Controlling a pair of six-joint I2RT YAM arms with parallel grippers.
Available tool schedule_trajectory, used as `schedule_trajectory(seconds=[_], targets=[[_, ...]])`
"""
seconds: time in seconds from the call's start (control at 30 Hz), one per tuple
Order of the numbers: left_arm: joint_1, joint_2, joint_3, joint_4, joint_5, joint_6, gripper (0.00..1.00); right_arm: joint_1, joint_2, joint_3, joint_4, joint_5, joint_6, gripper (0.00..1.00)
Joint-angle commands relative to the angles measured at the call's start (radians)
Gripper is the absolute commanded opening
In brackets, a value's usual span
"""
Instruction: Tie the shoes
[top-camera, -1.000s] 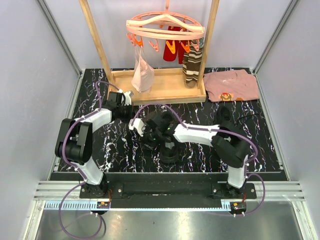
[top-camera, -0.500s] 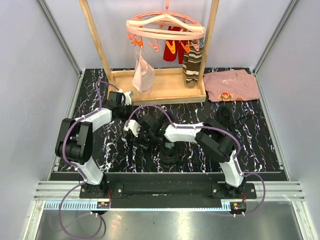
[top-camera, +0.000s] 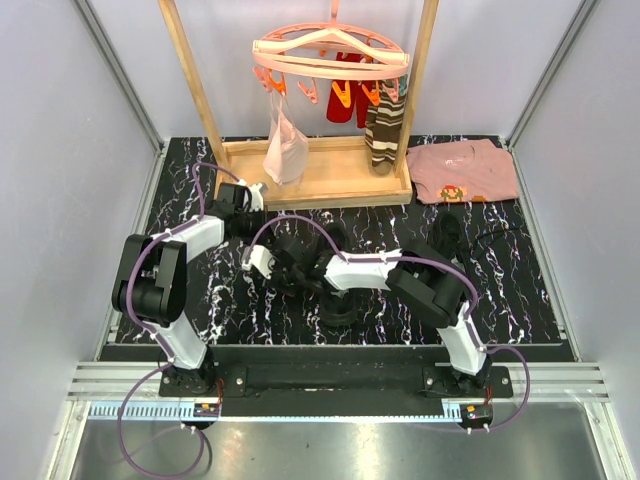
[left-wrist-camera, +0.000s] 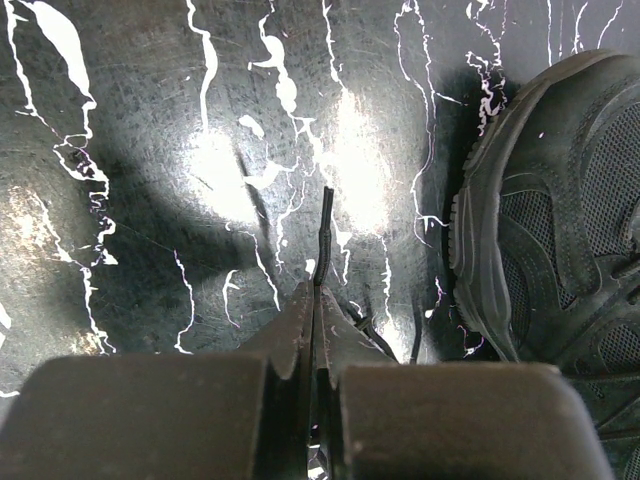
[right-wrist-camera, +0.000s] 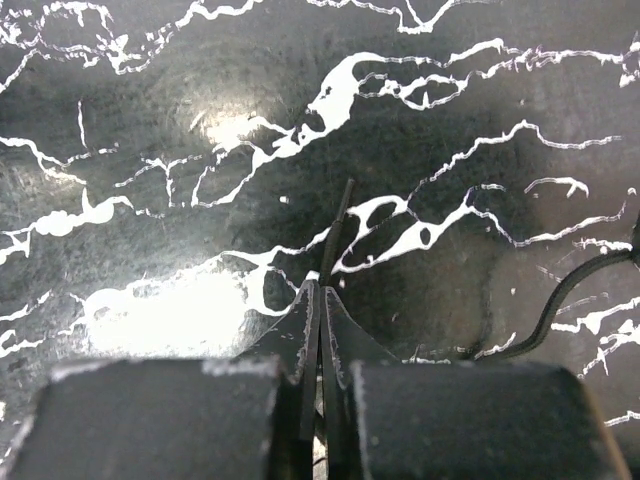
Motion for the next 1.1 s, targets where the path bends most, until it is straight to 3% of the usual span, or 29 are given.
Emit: schedule_trajectory(seconds=[0.0,0.23,0.6,0.8,1.07], targets=[[0.002,-0.006,0.047,0.023,0.036,0.01,0.0,0.008,-0.079,-0.028,-0.02,0.075,-0.019,0.0],[0.003,-0.075,0.039,0.015,0.067,0.015,0.0,-0.007,-0.265,-0.035,-0.055,0.056,-0.006,0.0],[0.002,-0.289,-0.094,-0.228,0.11,0.139,0.0,-0.157,-0.578,-0.088,-0.339,-0.02,0.168,0.0],[0.002,-0.292,-0.169,-0.288,0.12,0.15,0.0,-0.189,-0.746,-0.203,-0.406,-0.023,0.236,0.0],[-0.046,-0.217,-0.119,-0.29,0.125,0.142,0.0,-0.229,-0.884,-0.298,-0.472,-0.007,0.322,0.0]])
